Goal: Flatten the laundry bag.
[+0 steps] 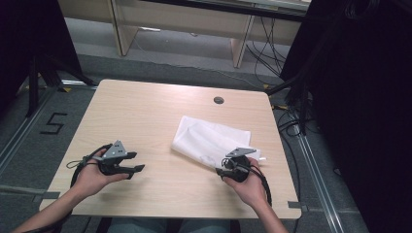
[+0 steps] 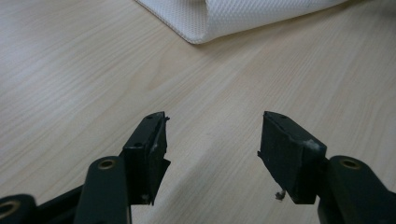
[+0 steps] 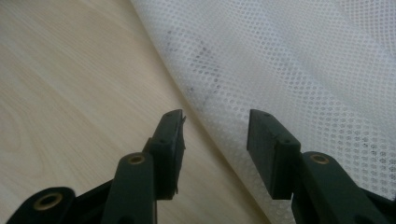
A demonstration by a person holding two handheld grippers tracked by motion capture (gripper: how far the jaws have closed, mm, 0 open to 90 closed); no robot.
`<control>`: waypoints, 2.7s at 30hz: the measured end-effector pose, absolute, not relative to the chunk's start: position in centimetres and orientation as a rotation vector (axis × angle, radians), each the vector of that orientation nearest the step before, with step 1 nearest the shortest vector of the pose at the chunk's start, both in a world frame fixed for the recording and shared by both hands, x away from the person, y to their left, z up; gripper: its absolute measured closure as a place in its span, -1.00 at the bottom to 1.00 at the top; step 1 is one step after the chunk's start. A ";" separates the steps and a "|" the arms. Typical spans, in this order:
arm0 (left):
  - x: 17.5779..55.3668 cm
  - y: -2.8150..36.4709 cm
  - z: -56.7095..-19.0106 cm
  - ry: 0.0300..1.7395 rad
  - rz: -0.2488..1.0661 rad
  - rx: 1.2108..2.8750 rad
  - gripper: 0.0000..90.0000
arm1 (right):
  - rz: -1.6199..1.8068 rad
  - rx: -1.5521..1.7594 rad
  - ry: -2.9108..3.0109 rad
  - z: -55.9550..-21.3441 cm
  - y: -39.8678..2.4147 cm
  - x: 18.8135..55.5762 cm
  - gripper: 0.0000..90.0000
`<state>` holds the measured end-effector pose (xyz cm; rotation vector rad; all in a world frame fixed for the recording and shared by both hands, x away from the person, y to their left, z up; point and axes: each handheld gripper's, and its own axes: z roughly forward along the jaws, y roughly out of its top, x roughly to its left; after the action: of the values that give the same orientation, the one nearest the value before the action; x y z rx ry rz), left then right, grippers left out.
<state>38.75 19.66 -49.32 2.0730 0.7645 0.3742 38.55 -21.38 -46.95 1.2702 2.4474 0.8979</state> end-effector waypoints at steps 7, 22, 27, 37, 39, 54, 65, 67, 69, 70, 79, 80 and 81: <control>38.7 19.6 -49.4 0.764 0.373 2.084 -0.09 | 0.934 1.296 2.381 -46.7 -22.5 38.7 0.41; 38.1 19.4 -49.3 0.745 0.359 2.078 -0.09 | 0.834 1.481 2.235 -45.7 -27.1 40.0 1.00; 38.4 19.1 -49.4 0.735 0.349 2.095 -0.09 | 0.836 1.471 2.254 -45.9 -26.6 40.4 1.00; 38.4 18.8 -49.1 0.709 0.338 2.069 -0.03 | 0.843 1.561 2.159 -45.1 -28.3 40.0 1.00; 38.4 18.5 -49.2 0.723 0.323 2.049 -0.02 | 0.872 1.551 2.177 -45.1 -28.3 40.1 1.00; 38.0 18.4 -49.3 0.682 0.313 2.101 -0.02 | 0.802 1.497 2.300 -46.1 -21.2 47.2 1.00; 38.0 18.2 -49.4 0.670 0.323 2.095 -0.02 | 0.717 1.484 2.350 -48.5 -18.1 49.8 1.00; 37.9 18.2 -49.4 0.679 0.321 2.101 -0.02 | 0.718 1.488 2.346 -48.6 -17.9 49.6 1.00; 37.9 18.2 -49.5 0.692 0.316 2.091 -0.02 | 0.714 1.475 2.353 -48.7 -17.7 49.1 1.00; 37.9 18.2 -49.4 0.685 0.316 2.099 -0.02 | 0.707 1.482 2.357 -48.7 -17.5 48.8 1.00; 37.5 17.5 -49.3 0.664 0.309 2.098 -0.02 | 0.691 1.414 2.430 -48.6 -14.6 45.6 1.00; 37.5 17.5 -49.2 0.641 0.309 2.108 -0.02 | 0.678 1.426 2.440 -48.5 -14.2 45.3 1.00; 37.4 17.4 -49.2 0.645 0.292 2.102 -0.02 | 0.680 1.394 2.450 -48.6 -13.8 45.1 1.00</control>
<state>37.43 17.38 -49.20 2.1017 0.6449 0.2923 45.06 -13.81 -48.55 1.3938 2.4503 0.6798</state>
